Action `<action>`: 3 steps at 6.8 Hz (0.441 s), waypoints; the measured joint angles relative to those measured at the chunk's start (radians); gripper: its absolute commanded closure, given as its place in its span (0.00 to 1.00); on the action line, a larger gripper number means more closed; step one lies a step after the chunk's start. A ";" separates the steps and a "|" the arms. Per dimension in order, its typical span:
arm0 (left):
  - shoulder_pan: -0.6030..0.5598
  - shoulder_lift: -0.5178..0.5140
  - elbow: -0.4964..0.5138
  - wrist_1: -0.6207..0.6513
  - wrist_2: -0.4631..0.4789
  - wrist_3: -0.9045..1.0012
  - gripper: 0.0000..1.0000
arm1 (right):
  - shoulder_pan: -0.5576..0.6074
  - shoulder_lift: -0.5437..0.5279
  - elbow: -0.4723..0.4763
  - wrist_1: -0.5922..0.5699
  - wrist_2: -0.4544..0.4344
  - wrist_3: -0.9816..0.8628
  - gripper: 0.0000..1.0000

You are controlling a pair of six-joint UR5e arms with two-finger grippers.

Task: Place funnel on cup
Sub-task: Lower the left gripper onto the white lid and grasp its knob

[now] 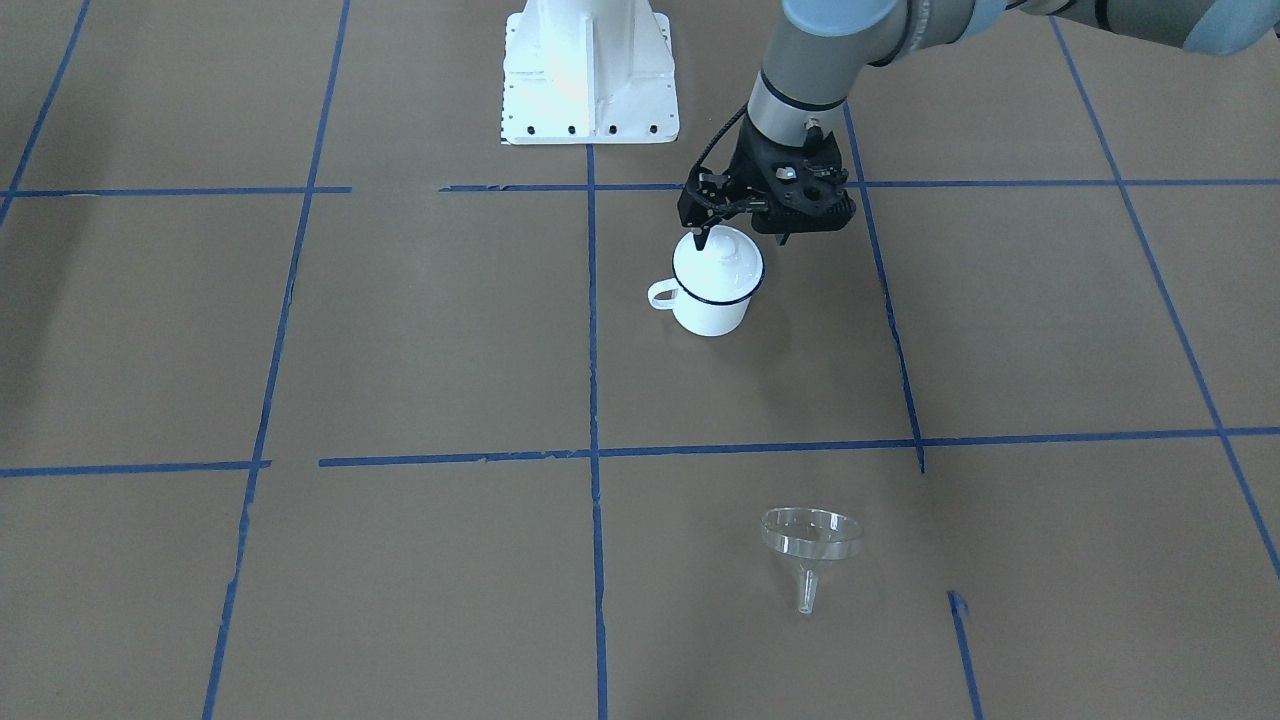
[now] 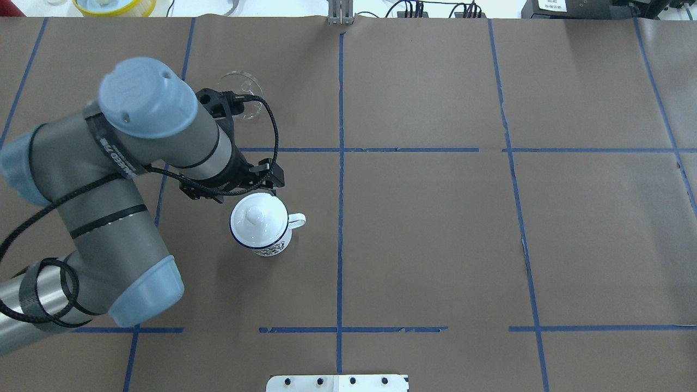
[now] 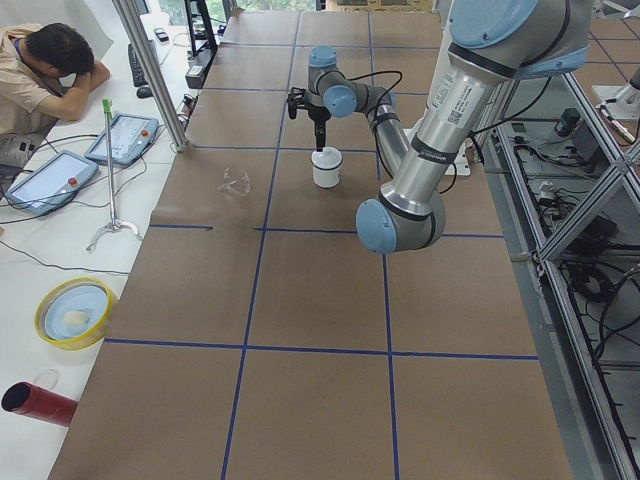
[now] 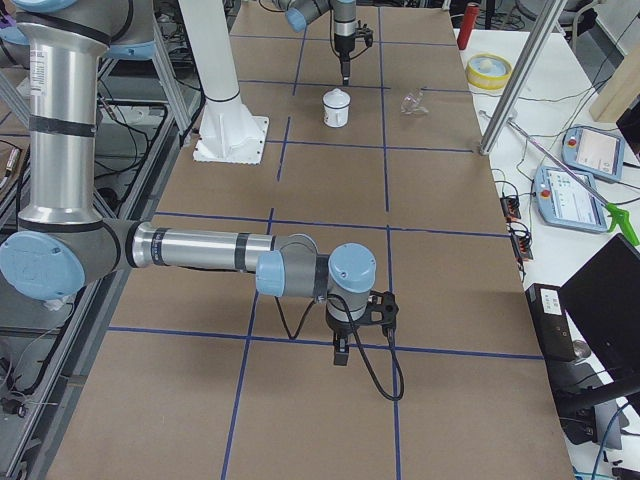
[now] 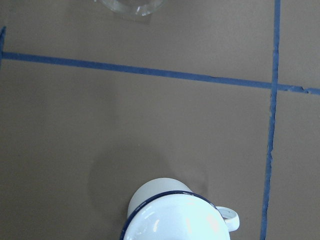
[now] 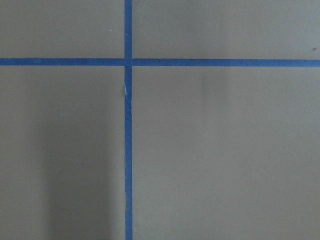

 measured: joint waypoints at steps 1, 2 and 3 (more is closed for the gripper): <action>0.030 -0.007 0.012 0.014 0.033 -0.020 0.00 | 0.000 0.000 0.000 0.000 0.000 0.000 0.00; 0.045 -0.008 0.024 0.018 0.056 -0.033 0.00 | 0.000 0.000 0.000 0.000 0.000 0.000 0.00; 0.051 -0.008 0.029 0.019 0.068 -0.038 0.00 | 0.000 0.000 0.000 0.000 0.000 0.000 0.00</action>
